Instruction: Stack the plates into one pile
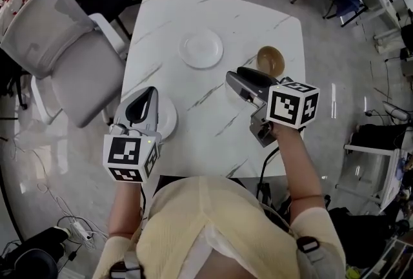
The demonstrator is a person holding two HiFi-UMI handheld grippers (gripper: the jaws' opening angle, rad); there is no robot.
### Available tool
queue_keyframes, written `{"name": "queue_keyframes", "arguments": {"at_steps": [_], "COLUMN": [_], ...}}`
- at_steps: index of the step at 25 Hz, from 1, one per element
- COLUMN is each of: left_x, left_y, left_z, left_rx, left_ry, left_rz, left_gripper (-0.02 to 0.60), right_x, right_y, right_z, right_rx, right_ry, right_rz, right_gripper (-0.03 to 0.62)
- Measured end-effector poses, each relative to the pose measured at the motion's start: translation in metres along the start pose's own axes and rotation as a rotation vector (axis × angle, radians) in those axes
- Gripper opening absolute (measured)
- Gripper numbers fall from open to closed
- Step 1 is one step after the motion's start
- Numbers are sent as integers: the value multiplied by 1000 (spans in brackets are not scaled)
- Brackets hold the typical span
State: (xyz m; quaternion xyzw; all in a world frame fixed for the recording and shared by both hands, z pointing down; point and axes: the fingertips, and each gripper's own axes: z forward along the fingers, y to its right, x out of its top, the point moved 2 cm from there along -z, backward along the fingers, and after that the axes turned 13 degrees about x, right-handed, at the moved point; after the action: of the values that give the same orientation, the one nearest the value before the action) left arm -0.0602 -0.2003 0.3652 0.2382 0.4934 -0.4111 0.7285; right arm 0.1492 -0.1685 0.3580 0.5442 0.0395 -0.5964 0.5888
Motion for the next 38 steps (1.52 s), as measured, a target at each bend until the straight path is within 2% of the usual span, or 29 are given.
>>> {"name": "queue_keyframes", "arguments": {"at_steps": [6, 13, 22, 34, 38], "left_x": [4, 11, 7, -7, -15], "left_y": [4, 2, 13, 14, 14], "left_z": [24, 61, 109, 154, 168], "left_rx": [-2, 32, -10, 5, 5], "left_ry": [-20, 2, 20, 51, 48], "left_rz": [35, 12, -10, -35, -32], "left_gripper": [3, 3, 3, 3, 3], "right_x": [23, 33, 22, 8, -1], "right_y": [29, 68, 122, 160, 172], "right_z": [19, 45, 74, 101, 112], "right_rx": [16, 10, -14, -16, -52], "right_ry": [-78, -186, -302, -379, -405], "right_rz": [-24, -21, 38, 110, 136], "right_gripper": [172, 172, 172, 172, 172]}}
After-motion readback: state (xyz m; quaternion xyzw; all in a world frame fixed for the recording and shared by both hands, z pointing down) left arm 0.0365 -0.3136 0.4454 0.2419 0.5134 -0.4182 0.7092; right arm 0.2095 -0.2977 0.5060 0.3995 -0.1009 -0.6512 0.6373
